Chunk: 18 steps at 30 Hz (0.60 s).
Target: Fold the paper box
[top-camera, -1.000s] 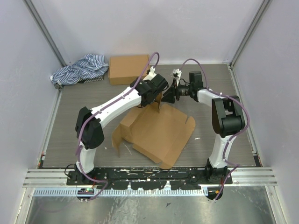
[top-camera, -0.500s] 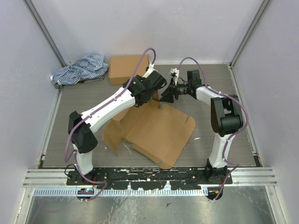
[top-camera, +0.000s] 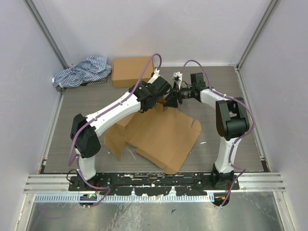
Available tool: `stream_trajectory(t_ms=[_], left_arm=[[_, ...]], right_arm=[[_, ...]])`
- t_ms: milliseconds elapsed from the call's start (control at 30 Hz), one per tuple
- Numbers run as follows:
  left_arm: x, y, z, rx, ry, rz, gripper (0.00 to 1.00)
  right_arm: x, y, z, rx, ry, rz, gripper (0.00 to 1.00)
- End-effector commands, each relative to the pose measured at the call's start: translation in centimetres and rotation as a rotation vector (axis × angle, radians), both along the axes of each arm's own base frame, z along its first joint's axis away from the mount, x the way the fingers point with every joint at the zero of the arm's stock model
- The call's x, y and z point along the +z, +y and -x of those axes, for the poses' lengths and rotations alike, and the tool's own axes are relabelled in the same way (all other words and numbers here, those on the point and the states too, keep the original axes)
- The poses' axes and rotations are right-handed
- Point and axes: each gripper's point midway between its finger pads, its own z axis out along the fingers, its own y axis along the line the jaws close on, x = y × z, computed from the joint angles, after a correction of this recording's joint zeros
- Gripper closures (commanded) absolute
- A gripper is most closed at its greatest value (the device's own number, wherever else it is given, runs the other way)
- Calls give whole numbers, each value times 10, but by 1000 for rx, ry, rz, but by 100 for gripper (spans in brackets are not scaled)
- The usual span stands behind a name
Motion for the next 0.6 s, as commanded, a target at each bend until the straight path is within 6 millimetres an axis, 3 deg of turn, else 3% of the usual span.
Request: stream_trajectory(t_ms=[0,267,567], left_arm=[[-2,-6,0,-9,1,30,50],[0,-7,1,-9,3,43,50],[3,-7,2,-10,0,47,50]], right_arm=[[30,3,-13,24,-109,-33,41],[61,-19,-31,-13,-159,-60,41],[64,-19,-74,-85,-143,-93,43]])
